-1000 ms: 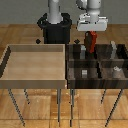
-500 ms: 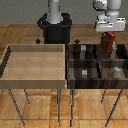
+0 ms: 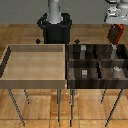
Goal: Place the box of cereal into the appropriate compartment.
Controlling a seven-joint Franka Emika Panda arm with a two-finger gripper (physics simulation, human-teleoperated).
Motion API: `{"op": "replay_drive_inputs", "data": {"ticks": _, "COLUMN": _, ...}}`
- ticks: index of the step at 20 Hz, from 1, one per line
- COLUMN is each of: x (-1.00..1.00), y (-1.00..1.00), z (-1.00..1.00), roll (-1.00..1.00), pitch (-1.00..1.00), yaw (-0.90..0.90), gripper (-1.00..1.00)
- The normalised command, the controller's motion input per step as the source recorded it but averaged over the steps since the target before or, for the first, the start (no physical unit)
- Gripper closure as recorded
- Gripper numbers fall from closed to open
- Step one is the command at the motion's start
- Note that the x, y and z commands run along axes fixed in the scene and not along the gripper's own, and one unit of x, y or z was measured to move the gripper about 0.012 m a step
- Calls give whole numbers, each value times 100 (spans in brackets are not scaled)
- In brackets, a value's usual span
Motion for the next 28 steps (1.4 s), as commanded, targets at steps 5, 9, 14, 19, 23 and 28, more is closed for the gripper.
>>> {"op": "replay_drive_inputs", "data": {"ticks": 5, "x": -80, "y": 0, "z": -10, "roll": 0, "pitch": 0, "yaw": 0, "gripper": 100}}
{"op": "replay_drive_inputs", "data": {"ticks": 9, "x": 0, "y": 0, "z": -100, "roll": 0, "pitch": 0, "yaw": 0, "gripper": 100}}
{"op": "replay_drive_inputs", "data": {"ticks": 14, "x": 0, "y": 0, "z": -100, "roll": 0, "pitch": 0, "yaw": 0, "gripper": 100}}
{"op": "replay_drive_inputs", "data": {"ticks": 19, "x": 0, "y": 0, "z": -100, "roll": 0, "pitch": 0, "yaw": 0, "gripper": 100}}
{"op": "replay_drive_inputs", "data": {"ticks": 23, "x": 0, "y": 0, "z": -100, "roll": 0, "pitch": 0, "yaw": 0, "gripper": 100}}
{"op": "replay_drive_inputs", "data": {"ticks": 28, "x": 0, "y": 0, "z": 0, "roll": 0, "pitch": 0, "yaw": 0, "gripper": -100}}
